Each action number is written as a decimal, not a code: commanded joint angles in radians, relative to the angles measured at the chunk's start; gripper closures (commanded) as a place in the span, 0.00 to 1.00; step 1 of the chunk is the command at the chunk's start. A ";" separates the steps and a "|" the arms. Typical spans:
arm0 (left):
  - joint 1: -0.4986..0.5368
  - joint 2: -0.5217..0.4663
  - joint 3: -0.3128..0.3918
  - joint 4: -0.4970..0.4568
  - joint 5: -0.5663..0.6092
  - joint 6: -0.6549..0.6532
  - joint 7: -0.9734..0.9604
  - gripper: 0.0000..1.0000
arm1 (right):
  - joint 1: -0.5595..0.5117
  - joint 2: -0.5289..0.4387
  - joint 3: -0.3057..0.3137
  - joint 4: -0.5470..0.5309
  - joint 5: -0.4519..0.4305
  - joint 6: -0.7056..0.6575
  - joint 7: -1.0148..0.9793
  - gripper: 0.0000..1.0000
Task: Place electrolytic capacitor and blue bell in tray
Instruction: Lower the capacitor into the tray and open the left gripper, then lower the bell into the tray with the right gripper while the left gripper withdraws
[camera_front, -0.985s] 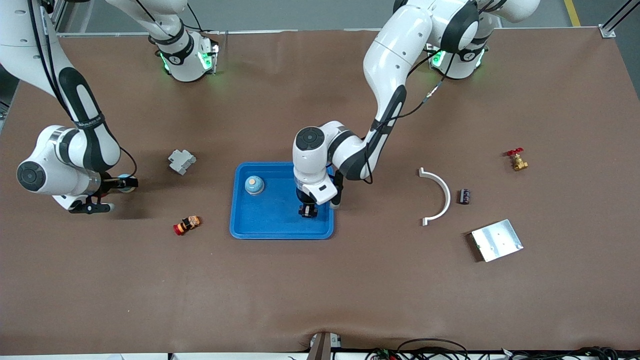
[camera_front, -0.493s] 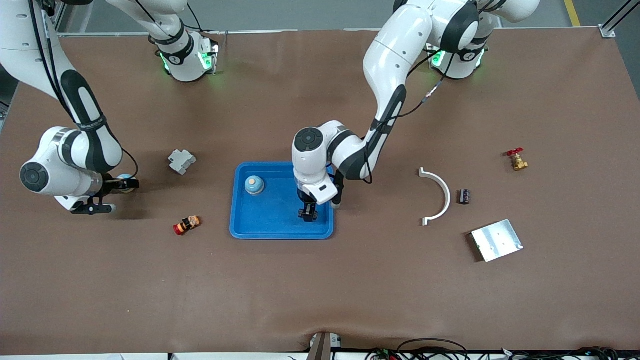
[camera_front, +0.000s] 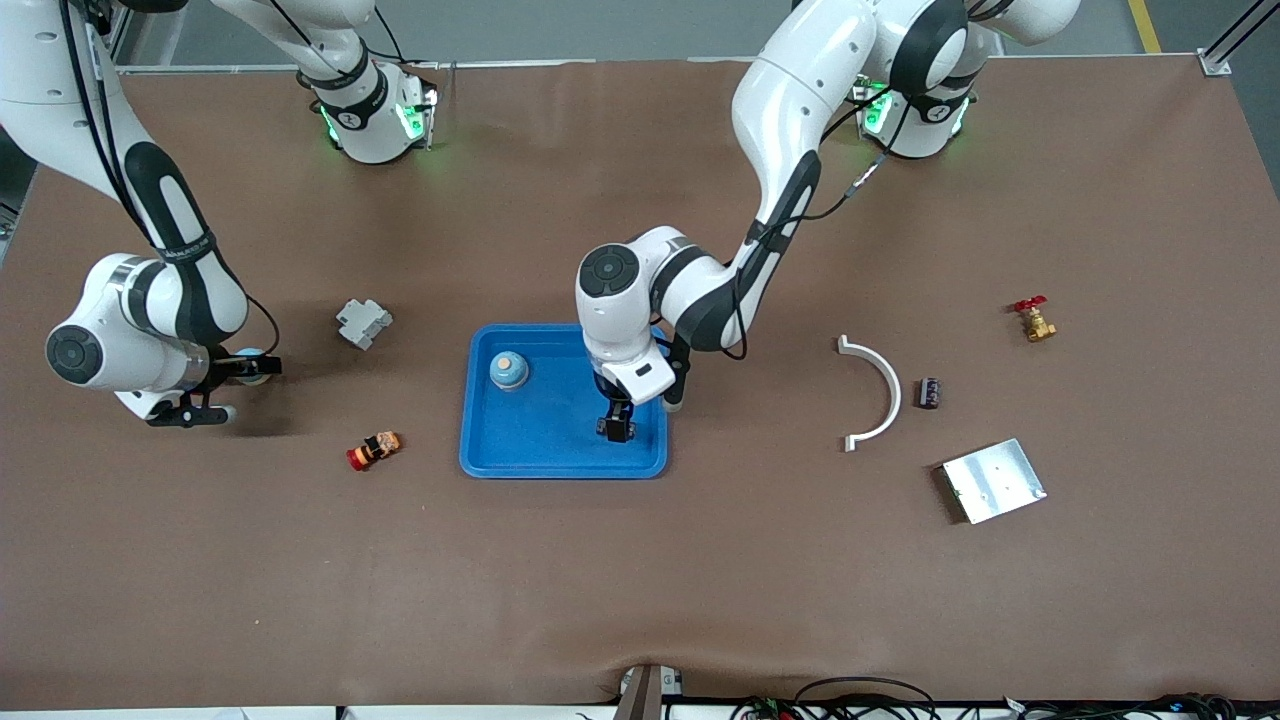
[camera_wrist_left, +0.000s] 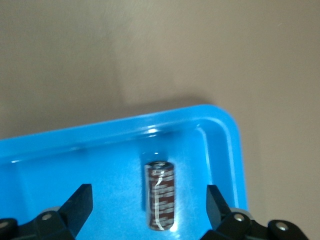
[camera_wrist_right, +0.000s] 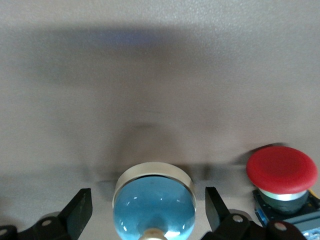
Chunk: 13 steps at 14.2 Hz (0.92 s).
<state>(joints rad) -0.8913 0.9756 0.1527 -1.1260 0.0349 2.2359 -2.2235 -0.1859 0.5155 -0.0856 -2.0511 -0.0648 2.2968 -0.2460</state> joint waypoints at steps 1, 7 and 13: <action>0.032 -0.073 0.008 -0.021 -0.068 -0.044 0.146 0.00 | -0.017 0.001 0.009 -0.001 0.000 0.000 -0.009 0.17; 0.104 -0.169 0.008 -0.054 -0.107 -0.177 0.511 0.00 | 0.012 -0.017 0.017 0.104 0.003 -0.175 -0.036 1.00; 0.158 -0.282 -0.005 -0.193 -0.112 -0.199 0.891 0.00 | 0.152 -0.006 0.047 0.351 0.200 -0.382 0.083 1.00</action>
<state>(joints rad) -0.7499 0.7731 0.1557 -1.2225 -0.0592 2.0393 -1.4635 -0.0997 0.5039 -0.0451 -1.7800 0.0900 1.9747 -0.2427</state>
